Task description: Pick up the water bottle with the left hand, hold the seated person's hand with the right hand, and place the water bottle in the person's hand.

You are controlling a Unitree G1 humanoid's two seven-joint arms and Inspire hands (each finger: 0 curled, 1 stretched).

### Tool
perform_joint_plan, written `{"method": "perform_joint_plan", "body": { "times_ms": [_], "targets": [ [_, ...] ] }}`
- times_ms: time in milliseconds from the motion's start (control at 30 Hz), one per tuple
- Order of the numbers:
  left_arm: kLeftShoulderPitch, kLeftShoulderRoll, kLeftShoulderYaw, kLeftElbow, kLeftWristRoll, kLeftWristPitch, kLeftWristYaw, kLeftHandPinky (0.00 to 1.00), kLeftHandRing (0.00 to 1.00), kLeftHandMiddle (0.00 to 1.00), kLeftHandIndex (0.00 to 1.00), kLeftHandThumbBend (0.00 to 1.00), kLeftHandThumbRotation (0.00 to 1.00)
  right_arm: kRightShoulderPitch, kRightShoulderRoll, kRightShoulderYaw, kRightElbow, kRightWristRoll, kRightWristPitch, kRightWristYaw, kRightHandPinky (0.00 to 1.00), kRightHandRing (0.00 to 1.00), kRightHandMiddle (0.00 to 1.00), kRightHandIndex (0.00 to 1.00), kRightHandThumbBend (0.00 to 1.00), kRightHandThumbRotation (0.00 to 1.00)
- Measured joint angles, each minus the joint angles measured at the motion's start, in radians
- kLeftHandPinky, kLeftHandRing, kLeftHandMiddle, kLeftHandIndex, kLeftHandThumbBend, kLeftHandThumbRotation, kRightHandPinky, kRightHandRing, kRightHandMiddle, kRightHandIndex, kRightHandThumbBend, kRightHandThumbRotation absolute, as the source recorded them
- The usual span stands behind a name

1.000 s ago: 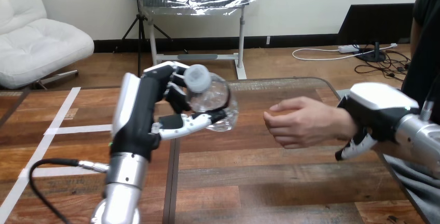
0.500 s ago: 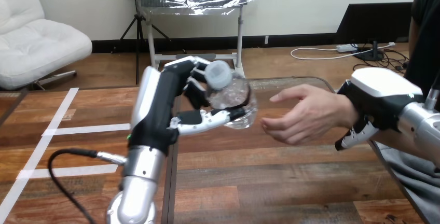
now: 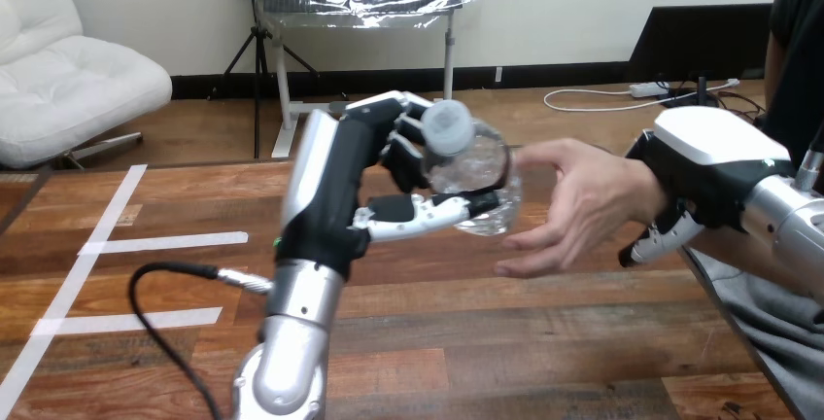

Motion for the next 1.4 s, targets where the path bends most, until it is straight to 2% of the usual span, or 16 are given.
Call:
{"method": "perform_joint_plan", "body": {
  "times_ms": [367, 767, 1400],
  "targets": [
    [-0.013, -0.038, -0.024, 0.032, -0.001, 0.000, 0.001, 0.35, 0.36, 0.40, 0.50, 0.56, 0.00, 0.000, 0.001, 0.000, -0.037, 0.010, -0.007, 0.001, 0.12, 0.19, 0.26, 0.31, 0.73, 0.00],
    [-0.020, -0.061, -0.039, 0.066, 0.004, 0.002, 0.018, 0.34, 0.35, 0.39, 0.49, 0.56, 0.00, 0.000, 0.001, 0.000, -0.046, 0.010, -0.018, 0.007, 0.13, 0.20, 0.27, 0.31, 0.75, 0.00],
    [-0.022, -0.063, -0.048, 0.078, 0.007, 0.018, 0.032, 0.34, 0.36, 0.40, 0.50, 0.55, 0.00, 0.000, 0.001, 0.000, -0.045, 0.008, -0.027, 0.009, 0.12, 0.19, 0.26, 0.32, 0.75, 0.00]
  ]
}}
